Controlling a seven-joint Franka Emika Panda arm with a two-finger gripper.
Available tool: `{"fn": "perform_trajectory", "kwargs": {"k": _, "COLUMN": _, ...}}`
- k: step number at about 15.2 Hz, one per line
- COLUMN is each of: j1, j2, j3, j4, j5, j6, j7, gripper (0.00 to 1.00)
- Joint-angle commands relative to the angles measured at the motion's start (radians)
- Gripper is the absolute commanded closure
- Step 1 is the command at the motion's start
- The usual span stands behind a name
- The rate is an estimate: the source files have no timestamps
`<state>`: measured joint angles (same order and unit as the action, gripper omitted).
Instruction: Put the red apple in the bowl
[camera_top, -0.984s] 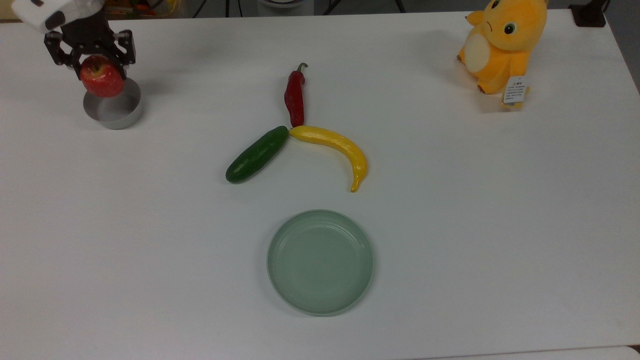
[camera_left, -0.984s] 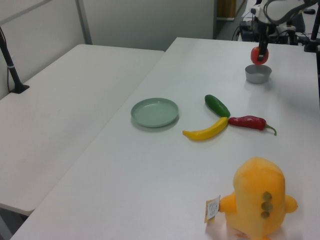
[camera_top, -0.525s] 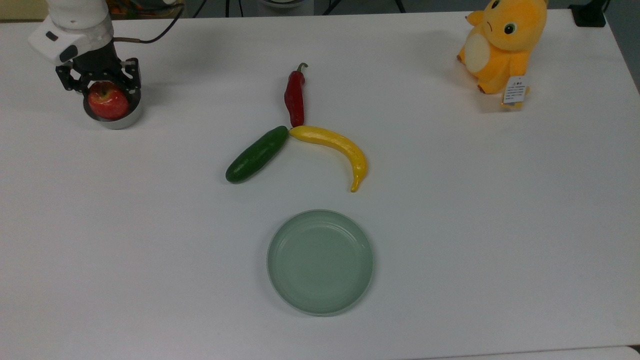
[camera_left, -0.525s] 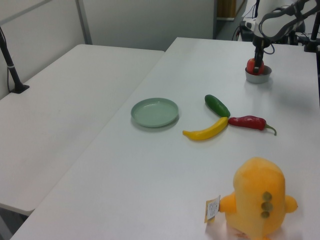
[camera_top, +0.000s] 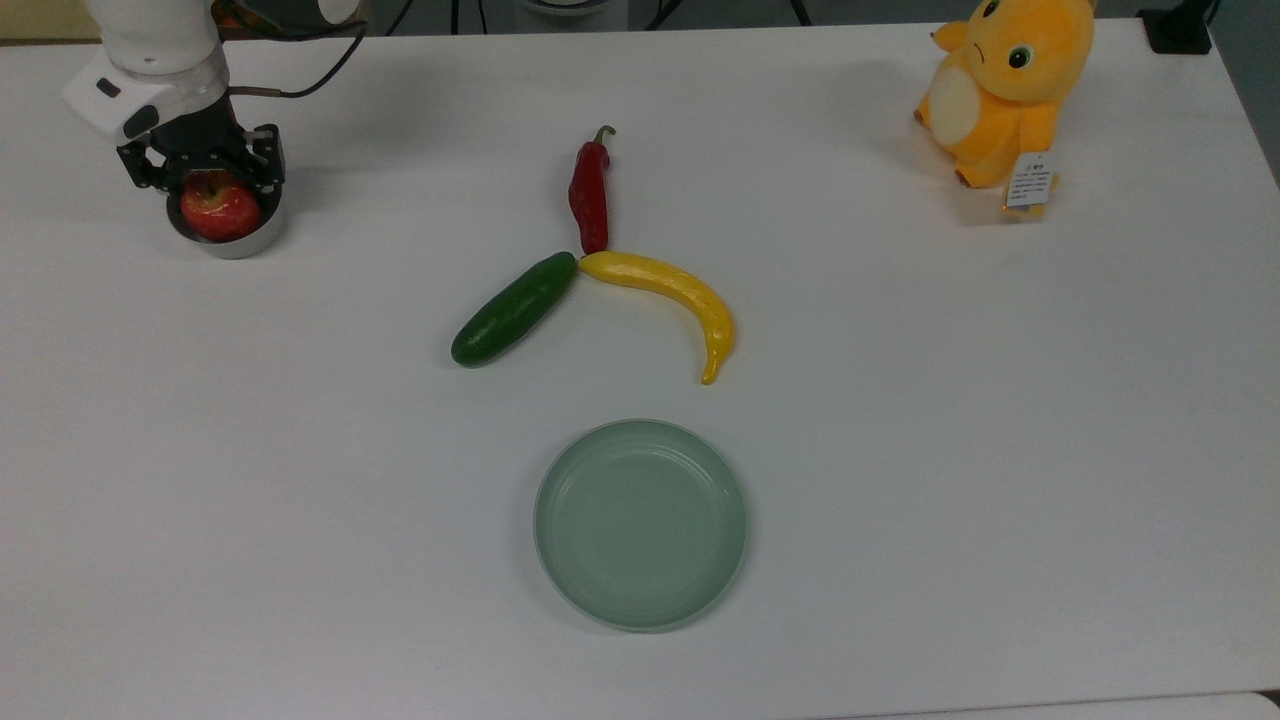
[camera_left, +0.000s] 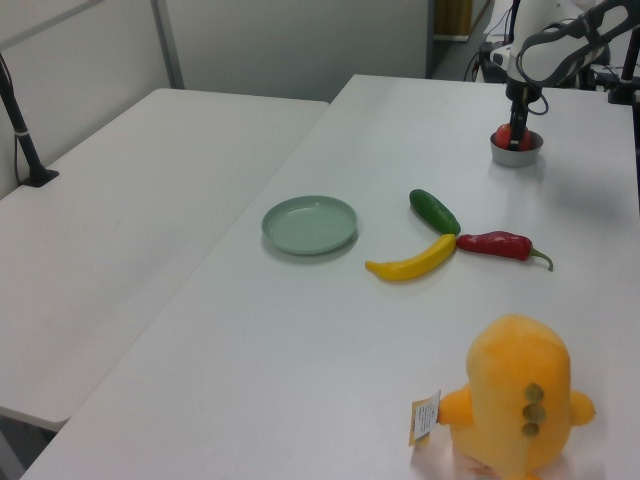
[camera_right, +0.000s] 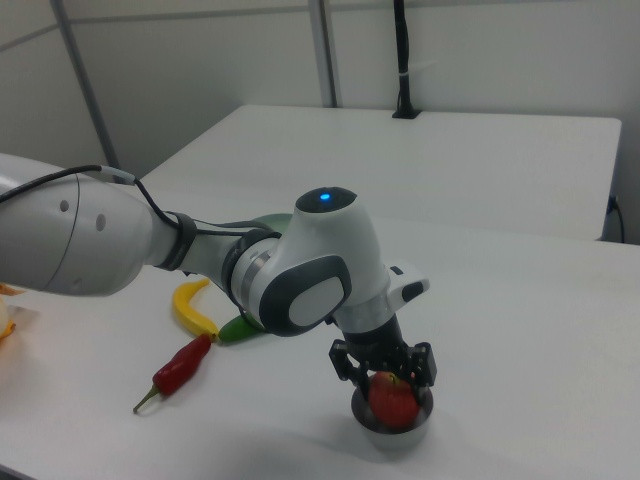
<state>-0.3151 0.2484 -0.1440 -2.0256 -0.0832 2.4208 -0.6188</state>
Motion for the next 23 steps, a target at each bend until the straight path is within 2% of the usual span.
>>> {"fn": "perform_trajectory", "kwargs": {"k": 1, "j1": 0.002, "j2": -0.038, "j3": -0.003, "j4": -0.004, "j5": 0.01, "j6": -0.011, "j7": 0.037, "gripper": 0.0}}
{"fn": "perform_trajectory", "kwargs": {"k": 6, "j1": 0.019, "j2": -0.103, "j3": 0.007, "j4": 0.064, "j5": 0.011, "j6": -0.16, "j7": 0.093, "gripper": 0.0}}
{"fn": "perform_trajectory", "kwargs": {"k": 9, "j1": 0.039, "j2": -0.174, "j3": 0.027, "j4": 0.117, "j5": 0.019, "j6": -0.212, "j7": 0.178, "gripper": 0.0}}
{"fn": "perform_trajectory", "kwargs": {"k": 12, "j1": 0.062, "j2": -0.225, "j3": 0.078, "j4": 0.264, "j5": 0.098, "j6": -0.352, "j7": 0.305, "gripper": 0.0}}
{"fn": "perform_trajectory", "kwargs": {"k": 14, "j1": 0.103, "j2": -0.256, "j3": 0.083, "j4": 0.368, "j5": 0.115, "j6": -0.529, "j7": 0.449, "gripper": 0.0}}
{"fn": "perform_trajectory", "kwargs": {"k": 15, "j1": 0.122, "j2": -0.273, "j3": 0.084, "j4": 0.387, "j5": 0.132, "j6": -0.569, "j7": 0.491, "gripper": 0.0}}
{"fn": "perform_trajectory", "kwargs": {"k": 18, "j1": 0.209, "j2": -0.331, "j3": 0.121, "j4": 0.416, "j5": 0.146, "j6": -0.699, "j7": 0.628, "gripper": 0.0}}
{"fn": "perform_trajectory", "kwargs": {"k": 21, "j1": 0.303, "j2": -0.368, "j3": 0.121, "j4": 0.416, "j5": 0.148, "j6": -0.819, "j7": 0.686, "gripper": 0.0}}
{"fn": "perform_trajectory", "kwargs": {"k": 23, "j1": 0.356, "j2": -0.37, "j3": 0.121, "j4": 0.416, "j5": 0.152, "j6": -0.836, "j7": 0.75, "gripper": 0.0}}
